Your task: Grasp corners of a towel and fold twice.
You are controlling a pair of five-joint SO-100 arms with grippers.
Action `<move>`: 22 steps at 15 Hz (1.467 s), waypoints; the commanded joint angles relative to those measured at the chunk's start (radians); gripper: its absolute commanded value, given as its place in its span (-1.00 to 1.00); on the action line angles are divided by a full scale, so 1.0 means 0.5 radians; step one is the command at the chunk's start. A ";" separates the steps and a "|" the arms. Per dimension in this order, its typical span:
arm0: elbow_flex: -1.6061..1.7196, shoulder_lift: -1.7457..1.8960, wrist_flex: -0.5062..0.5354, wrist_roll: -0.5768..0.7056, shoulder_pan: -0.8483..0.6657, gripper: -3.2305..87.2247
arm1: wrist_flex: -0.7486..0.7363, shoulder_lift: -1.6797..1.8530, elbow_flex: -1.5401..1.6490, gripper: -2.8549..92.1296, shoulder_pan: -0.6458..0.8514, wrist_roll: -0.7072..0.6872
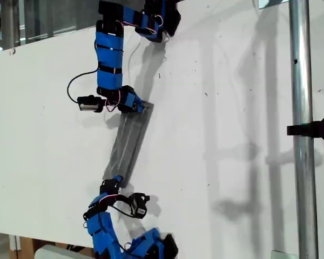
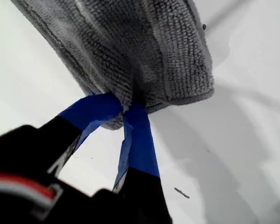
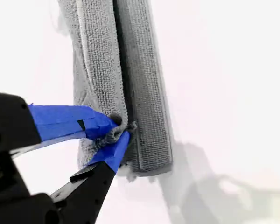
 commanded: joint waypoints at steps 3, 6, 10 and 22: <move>-0.184 -0.175 0.255 -0.074 -0.166 -0.43 | 0.150 -0.040 -0.064 -0.53 0.107 0.052; -0.224 0.426 0.672 0.028 -0.147 -0.22 | 0.577 0.390 -0.104 -0.27 0.086 0.129; 0.092 1.436 0.917 -0.123 0.009 -0.23 | 0.451 1.197 0.463 -0.21 0.015 0.405; 1.335 3.494 0.853 -0.776 0.942 -0.40 | -0.927 0.291 0.730 -0.19 0.031 0.770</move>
